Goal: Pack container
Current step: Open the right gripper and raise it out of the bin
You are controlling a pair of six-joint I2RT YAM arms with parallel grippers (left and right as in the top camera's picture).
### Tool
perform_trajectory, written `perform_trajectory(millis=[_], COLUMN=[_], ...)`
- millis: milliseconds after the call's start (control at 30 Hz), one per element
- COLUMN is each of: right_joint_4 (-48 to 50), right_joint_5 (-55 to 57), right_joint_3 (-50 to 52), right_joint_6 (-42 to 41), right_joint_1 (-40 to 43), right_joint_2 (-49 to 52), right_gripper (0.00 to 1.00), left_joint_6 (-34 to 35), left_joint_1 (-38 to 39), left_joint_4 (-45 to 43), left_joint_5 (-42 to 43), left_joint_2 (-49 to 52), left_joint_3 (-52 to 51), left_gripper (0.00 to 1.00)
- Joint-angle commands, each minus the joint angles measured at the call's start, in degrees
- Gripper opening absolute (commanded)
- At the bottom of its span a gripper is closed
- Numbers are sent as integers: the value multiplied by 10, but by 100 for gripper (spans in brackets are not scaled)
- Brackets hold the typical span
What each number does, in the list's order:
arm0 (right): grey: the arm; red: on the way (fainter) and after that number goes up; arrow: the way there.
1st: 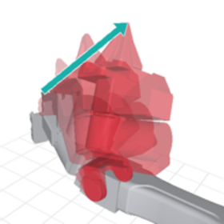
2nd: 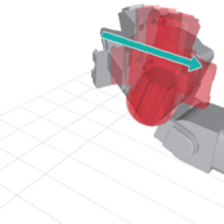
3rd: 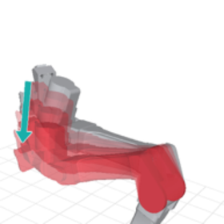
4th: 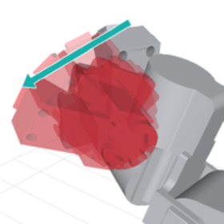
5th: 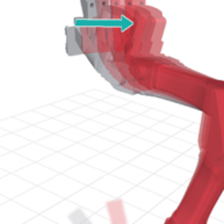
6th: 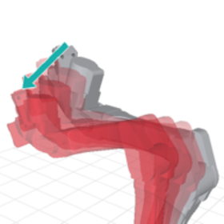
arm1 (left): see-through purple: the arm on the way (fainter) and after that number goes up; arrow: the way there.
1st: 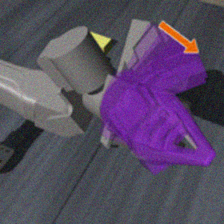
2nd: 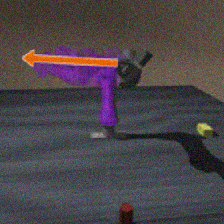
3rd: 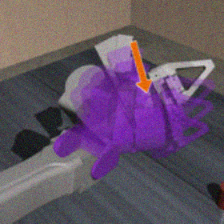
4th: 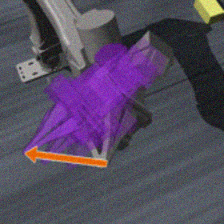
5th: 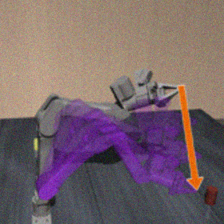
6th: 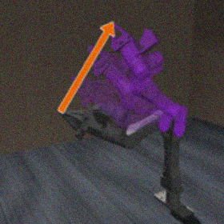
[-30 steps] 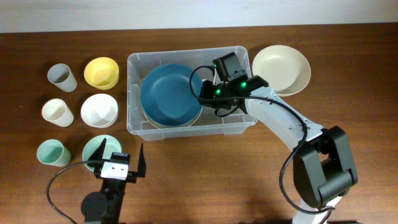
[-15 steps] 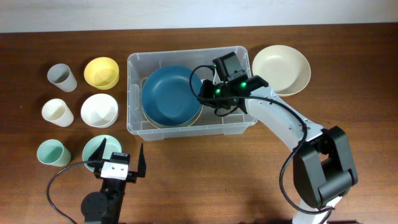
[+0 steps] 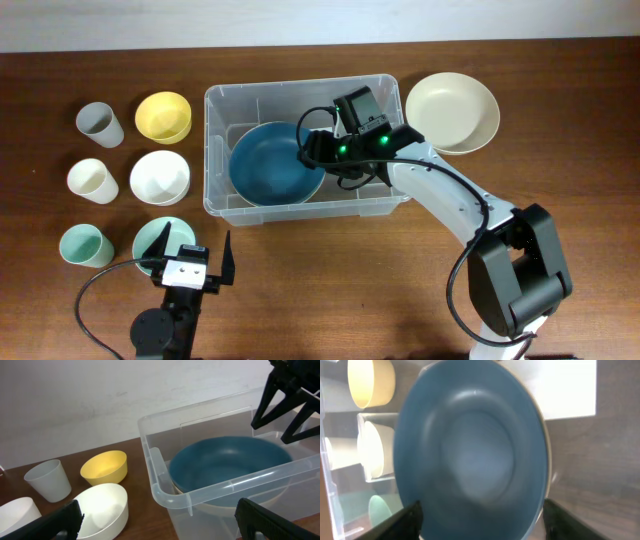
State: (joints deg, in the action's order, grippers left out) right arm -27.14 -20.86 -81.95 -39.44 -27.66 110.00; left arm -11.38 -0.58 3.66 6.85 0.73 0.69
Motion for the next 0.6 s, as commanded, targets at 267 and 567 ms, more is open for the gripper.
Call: perform_trajectory(millis=[267, 567], right_joint_4=[-13, -263], right_joint_5=[60, 194], right_joint_3=[-30, -321], right_joint_6=[40, 142], right_joint_1=[2, 70], right_joint_2=[1, -1], right_gripper=[81, 88], left_joint_6=[-5, -5], left_joint_1=[-3, -3], left_joint_4=[3, 3], left_joint_5=[-2, -2], left_joint_2=[-3, -3], left_joint_3=[-2, -2], left_gripper=[100, 100])
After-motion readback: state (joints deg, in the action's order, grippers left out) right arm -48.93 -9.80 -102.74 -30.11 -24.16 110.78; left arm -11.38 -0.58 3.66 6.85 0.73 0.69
